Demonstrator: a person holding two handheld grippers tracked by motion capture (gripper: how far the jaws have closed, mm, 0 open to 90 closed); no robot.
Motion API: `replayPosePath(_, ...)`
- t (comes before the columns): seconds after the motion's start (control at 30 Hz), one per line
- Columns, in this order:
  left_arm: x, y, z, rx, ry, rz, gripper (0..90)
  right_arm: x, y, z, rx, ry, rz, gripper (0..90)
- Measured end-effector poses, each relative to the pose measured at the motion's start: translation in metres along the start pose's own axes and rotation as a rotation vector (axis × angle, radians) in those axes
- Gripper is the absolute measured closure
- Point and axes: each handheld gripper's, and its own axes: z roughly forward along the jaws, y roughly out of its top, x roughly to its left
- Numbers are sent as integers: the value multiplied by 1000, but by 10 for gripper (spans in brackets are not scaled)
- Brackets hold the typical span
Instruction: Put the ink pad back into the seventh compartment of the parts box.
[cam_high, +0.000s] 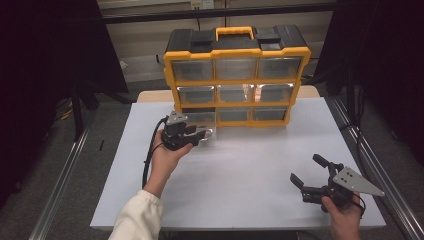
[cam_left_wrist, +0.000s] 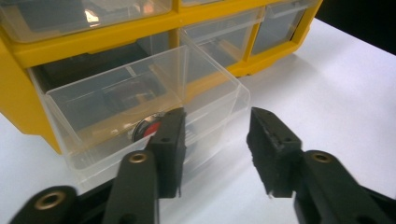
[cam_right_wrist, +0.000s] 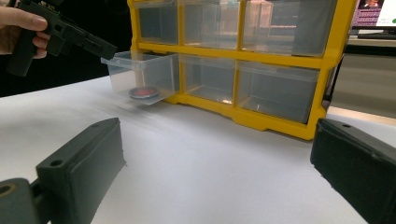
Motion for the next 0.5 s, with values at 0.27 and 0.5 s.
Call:
replayPosePath(0.27,-1,-2,1,-4,15,5,699,0,0,0,2,-3,0,22)
replayPosePath(0.5,1,-5,1,-8,38,2,823,0,0,1,0,-3,0,22)
